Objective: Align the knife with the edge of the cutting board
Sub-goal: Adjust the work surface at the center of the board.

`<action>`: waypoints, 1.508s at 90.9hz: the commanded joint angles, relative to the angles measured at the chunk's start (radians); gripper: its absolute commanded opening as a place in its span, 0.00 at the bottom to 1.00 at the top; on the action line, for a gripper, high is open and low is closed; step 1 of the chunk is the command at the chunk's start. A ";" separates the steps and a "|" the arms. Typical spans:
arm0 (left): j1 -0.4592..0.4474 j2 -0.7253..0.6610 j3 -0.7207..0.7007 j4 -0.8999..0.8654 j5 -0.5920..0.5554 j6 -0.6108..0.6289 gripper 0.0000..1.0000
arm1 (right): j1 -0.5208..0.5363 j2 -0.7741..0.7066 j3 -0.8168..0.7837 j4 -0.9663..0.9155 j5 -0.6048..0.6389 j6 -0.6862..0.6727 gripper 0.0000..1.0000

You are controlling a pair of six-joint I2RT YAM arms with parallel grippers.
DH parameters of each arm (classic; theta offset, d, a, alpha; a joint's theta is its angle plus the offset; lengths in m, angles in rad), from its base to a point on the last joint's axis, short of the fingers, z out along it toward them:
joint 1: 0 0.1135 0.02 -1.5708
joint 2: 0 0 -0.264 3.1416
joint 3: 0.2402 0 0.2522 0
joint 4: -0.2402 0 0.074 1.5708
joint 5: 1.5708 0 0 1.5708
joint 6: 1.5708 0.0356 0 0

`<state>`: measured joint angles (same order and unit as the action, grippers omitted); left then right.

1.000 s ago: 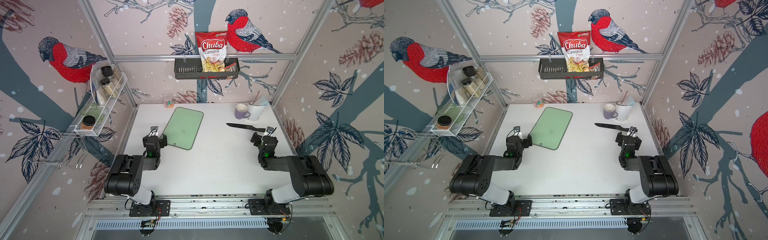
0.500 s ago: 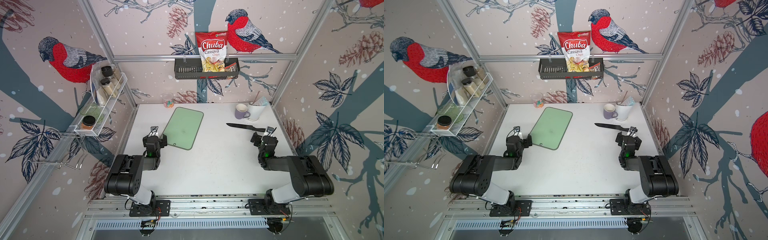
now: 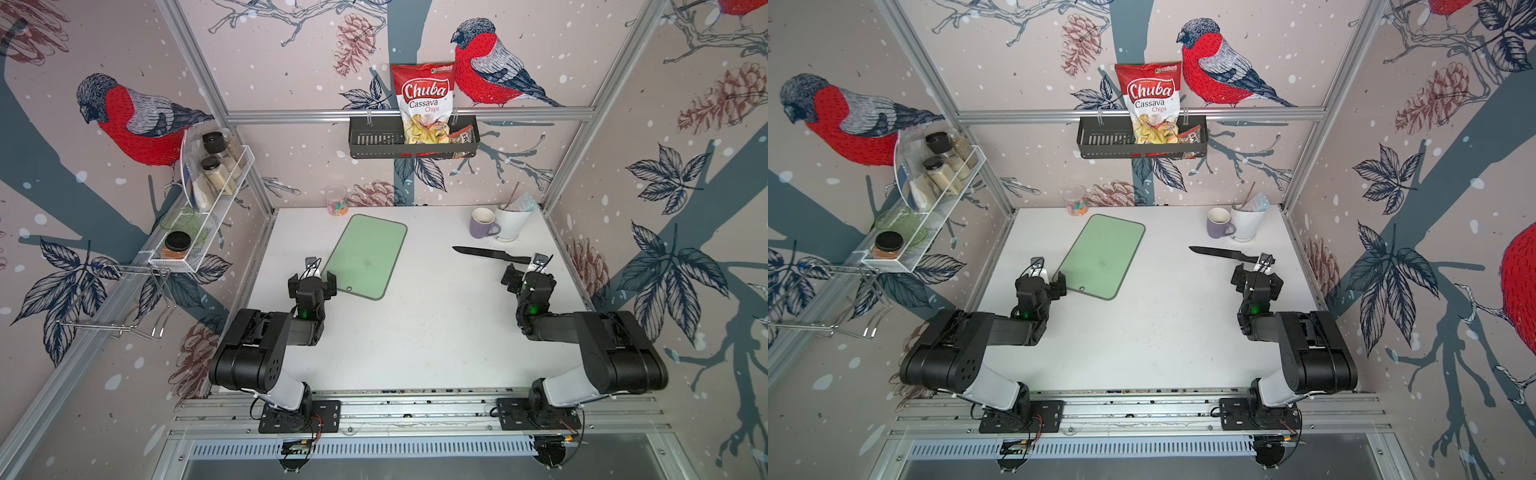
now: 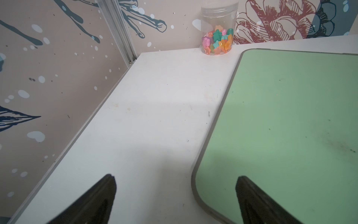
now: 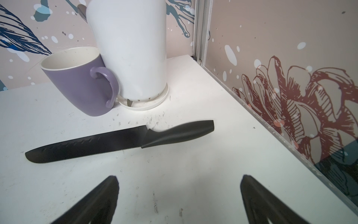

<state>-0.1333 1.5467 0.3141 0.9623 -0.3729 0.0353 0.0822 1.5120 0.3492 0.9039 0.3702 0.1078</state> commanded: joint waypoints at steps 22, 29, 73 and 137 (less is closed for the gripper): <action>-0.055 -0.183 0.055 -0.196 -0.182 0.006 0.98 | 0.000 -0.003 0.003 0.006 -0.001 0.003 0.99; -0.054 -0.174 0.060 -0.197 -0.174 0.012 0.98 | 0.000 -0.003 0.002 0.006 -0.001 0.004 0.99; 0.048 0.015 0.058 0.001 -0.001 -0.022 0.95 | -0.001 -0.003 0.003 0.006 -0.001 0.003 0.99; 0.045 -0.005 0.050 -0.018 0.097 0.010 0.96 | -0.001 -0.004 0.002 0.007 -0.001 0.004 0.99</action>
<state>-0.0879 1.5513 0.3752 0.9054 -0.2920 0.0315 0.0822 1.5116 0.3492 0.9035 0.3698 0.1078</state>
